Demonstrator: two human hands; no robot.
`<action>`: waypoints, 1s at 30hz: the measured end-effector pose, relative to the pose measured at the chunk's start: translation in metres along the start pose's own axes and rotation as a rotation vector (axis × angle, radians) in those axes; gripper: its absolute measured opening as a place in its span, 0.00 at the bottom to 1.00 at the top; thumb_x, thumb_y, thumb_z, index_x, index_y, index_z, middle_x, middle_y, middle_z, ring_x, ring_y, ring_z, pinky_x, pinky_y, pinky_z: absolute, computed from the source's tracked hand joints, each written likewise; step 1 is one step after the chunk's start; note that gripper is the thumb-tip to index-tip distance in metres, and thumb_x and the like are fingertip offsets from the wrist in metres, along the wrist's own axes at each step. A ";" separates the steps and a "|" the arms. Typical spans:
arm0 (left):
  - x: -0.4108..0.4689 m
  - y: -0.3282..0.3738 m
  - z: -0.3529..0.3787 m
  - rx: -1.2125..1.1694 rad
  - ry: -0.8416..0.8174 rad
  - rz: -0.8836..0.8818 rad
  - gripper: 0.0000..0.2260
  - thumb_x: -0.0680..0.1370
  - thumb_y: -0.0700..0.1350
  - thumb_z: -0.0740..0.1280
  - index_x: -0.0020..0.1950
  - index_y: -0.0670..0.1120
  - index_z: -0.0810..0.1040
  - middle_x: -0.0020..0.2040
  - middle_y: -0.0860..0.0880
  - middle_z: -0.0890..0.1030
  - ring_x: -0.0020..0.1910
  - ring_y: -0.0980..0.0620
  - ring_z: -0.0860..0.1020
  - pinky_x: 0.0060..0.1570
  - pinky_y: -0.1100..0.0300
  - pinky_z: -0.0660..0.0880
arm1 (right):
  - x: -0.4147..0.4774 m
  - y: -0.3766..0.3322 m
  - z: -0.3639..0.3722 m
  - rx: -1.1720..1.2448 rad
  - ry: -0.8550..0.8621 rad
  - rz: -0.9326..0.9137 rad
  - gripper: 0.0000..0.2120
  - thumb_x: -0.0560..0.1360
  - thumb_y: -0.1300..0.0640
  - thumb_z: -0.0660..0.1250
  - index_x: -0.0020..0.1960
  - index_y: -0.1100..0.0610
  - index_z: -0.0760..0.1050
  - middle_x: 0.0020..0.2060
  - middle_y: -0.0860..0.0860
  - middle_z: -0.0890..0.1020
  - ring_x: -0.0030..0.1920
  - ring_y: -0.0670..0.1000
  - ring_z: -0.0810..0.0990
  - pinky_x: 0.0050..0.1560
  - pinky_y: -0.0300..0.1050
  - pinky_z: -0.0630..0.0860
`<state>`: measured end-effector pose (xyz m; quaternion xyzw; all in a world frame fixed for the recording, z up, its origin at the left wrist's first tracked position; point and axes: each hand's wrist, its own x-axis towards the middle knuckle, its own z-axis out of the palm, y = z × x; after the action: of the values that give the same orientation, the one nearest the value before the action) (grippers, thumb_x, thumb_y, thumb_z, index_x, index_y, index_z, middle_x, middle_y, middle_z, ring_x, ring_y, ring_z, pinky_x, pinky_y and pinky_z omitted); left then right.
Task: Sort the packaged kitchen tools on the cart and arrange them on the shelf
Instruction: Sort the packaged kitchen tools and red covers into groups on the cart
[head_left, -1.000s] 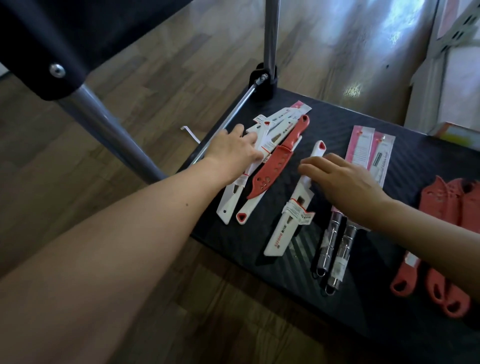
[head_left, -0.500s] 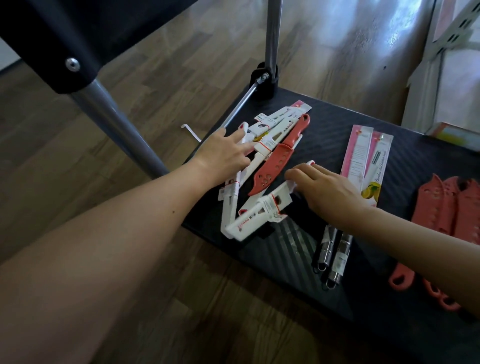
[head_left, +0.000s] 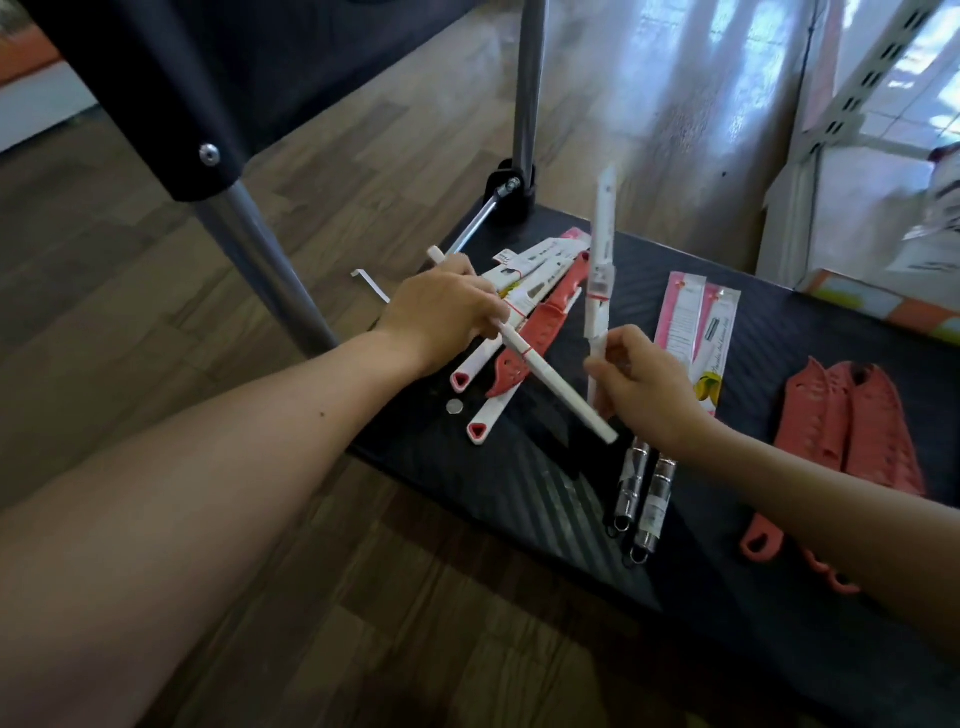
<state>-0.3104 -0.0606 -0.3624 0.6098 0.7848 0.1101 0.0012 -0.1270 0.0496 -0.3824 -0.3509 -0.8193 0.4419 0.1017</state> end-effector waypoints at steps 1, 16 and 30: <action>0.001 0.004 0.001 -0.049 -0.015 -0.014 0.09 0.76 0.46 0.66 0.54 0.50 0.82 0.54 0.53 0.82 0.57 0.49 0.71 0.52 0.53 0.72 | -0.002 0.002 -0.001 0.034 0.007 0.031 0.04 0.78 0.56 0.61 0.52 0.55 0.69 0.38 0.49 0.79 0.32 0.40 0.78 0.29 0.29 0.72; 0.008 0.098 0.022 -0.941 -0.168 -0.349 0.13 0.72 0.44 0.71 0.56 0.47 0.81 0.50 0.49 0.83 0.52 0.52 0.80 0.58 0.57 0.75 | -0.031 0.023 -0.028 0.480 0.073 0.236 0.04 0.78 0.62 0.61 0.46 0.62 0.72 0.34 0.55 0.75 0.27 0.46 0.76 0.29 0.40 0.78; -0.001 0.097 0.039 -1.202 -0.173 -0.860 0.04 0.78 0.40 0.64 0.47 0.41 0.77 0.39 0.46 0.78 0.42 0.50 0.77 0.51 0.54 0.77 | -0.038 0.006 -0.001 0.463 0.082 0.447 0.07 0.75 0.60 0.66 0.41 0.61 0.72 0.26 0.54 0.75 0.21 0.47 0.76 0.25 0.38 0.76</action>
<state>-0.2117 -0.0322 -0.3834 0.1494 0.7560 0.4617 0.4393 -0.0955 0.0269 -0.3807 -0.5072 -0.5947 0.6136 0.1121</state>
